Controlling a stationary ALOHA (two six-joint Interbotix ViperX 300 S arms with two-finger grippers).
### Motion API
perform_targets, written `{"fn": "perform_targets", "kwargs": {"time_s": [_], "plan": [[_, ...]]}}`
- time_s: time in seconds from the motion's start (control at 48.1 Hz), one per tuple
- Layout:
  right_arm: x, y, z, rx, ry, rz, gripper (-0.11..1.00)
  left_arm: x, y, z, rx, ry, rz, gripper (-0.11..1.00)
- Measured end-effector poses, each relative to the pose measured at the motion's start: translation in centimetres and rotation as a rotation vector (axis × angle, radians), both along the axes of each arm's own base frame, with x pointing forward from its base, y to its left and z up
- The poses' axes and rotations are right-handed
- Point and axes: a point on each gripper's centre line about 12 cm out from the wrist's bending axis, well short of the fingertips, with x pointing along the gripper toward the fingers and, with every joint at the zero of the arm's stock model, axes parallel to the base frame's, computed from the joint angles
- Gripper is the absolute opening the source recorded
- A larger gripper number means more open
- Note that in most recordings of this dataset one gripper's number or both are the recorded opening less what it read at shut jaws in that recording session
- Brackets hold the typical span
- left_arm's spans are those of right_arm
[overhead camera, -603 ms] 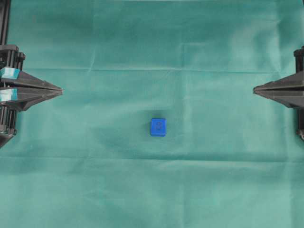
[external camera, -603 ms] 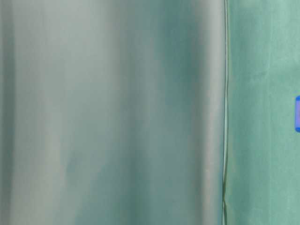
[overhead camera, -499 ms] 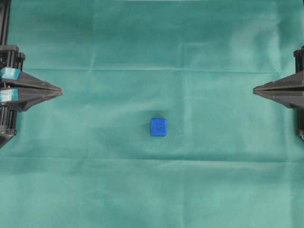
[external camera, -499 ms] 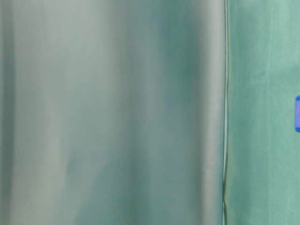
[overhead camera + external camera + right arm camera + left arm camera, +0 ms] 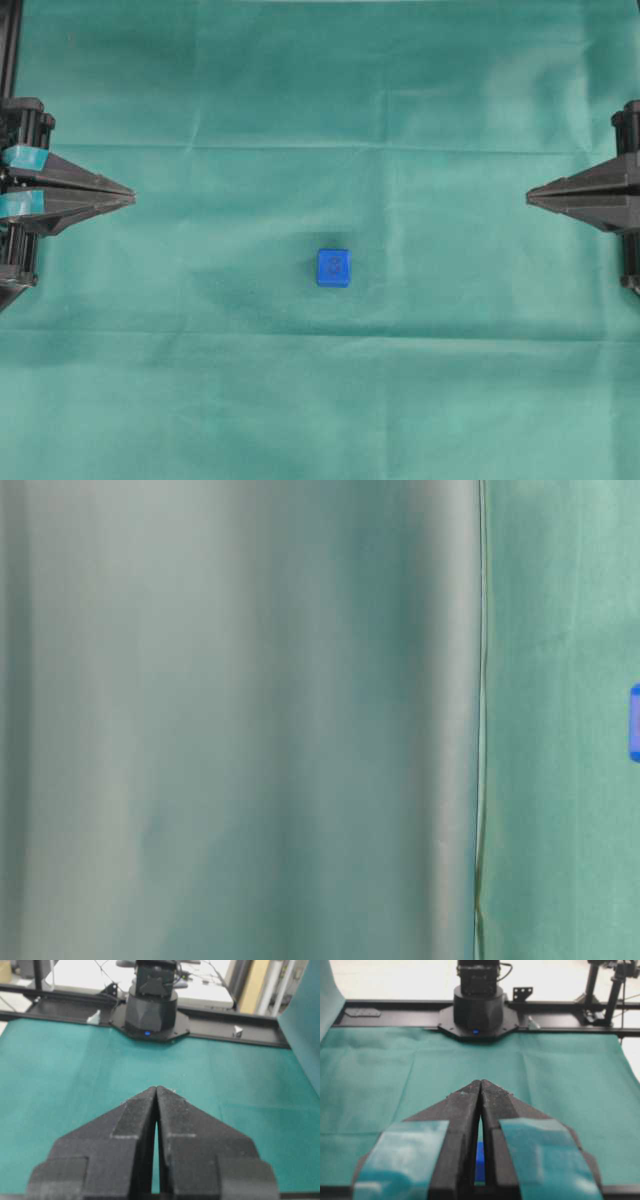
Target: Handover the blue block to the right arm after grasping it with the left arm, then place it in the designated position.
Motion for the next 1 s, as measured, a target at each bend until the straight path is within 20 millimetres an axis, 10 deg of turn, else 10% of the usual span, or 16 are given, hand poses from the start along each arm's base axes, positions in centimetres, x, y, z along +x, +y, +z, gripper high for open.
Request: {"fn": "perform_targets", "kwargs": {"time_s": [0.166, 0.478, 0.998], "plan": [[0.00, 0.00, 0.17, 0.002, -0.002, 0.000, 0.09, 0.09, 0.00, 0.27, 0.000, 0.003, 0.000, 0.24], [-0.01, -0.01, 0.37, 0.012, -0.001, -0.001, 0.90, 0.09, 0.00, 0.28, 0.000, 0.006, 0.000, 0.98], [0.00, -0.10, 0.34, 0.012, 0.009, -0.005, 0.93, 0.55, 0.00, 0.53, 0.005, 0.003, 0.000, 1.00]]}}
